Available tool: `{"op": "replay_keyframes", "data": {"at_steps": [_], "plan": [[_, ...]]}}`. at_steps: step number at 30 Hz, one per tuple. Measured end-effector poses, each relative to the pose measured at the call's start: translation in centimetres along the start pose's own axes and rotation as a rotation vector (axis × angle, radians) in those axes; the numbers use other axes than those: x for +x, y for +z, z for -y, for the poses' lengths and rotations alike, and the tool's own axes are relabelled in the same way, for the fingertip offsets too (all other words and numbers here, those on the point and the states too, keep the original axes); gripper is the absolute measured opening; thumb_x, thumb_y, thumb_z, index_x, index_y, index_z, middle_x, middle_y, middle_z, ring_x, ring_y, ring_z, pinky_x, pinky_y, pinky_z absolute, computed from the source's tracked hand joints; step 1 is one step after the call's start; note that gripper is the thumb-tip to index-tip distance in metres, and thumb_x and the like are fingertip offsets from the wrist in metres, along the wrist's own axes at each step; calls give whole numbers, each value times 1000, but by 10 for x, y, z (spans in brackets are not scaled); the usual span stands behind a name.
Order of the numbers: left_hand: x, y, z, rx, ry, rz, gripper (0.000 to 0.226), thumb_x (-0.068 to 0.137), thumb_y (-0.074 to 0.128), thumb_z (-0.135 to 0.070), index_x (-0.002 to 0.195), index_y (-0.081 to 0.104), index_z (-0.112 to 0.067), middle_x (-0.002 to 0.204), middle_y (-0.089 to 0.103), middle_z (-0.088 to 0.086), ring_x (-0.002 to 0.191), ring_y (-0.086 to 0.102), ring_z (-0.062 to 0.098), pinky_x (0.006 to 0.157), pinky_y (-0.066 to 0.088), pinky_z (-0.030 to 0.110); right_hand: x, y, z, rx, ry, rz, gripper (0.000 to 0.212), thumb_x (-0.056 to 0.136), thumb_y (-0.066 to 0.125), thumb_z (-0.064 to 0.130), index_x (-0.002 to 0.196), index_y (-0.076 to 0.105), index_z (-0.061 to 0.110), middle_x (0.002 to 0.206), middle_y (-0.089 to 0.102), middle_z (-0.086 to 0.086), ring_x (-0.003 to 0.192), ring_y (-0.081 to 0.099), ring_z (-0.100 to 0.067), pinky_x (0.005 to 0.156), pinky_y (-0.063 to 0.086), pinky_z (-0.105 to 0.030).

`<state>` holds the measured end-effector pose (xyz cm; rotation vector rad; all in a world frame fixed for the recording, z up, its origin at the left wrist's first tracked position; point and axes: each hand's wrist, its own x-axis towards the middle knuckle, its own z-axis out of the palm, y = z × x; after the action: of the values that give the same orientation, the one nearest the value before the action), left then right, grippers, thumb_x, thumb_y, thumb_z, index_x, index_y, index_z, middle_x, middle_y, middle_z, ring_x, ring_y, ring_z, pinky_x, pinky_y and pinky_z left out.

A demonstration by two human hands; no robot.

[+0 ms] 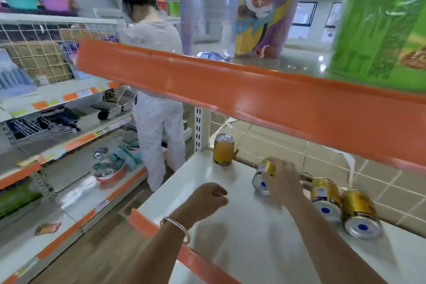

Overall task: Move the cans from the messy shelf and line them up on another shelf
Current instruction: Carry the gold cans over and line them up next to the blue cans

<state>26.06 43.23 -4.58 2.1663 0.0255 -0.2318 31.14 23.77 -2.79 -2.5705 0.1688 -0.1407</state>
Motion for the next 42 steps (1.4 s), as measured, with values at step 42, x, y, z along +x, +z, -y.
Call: {"op": "replay_keyframes", "data": {"at_steps": [42], "plan": [[89, -12, -12, -262, 286, 198, 45, 60, 85, -3, 91, 61, -25, 88, 68, -5, 78, 64, 8, 59, 51, 16, -47, 22, 45, 47, 241, 510, 55, 74, 68, 50, 116, 57, 16, 102, 58, -2, 91, 55, -19, 76, 46, -28]]}}
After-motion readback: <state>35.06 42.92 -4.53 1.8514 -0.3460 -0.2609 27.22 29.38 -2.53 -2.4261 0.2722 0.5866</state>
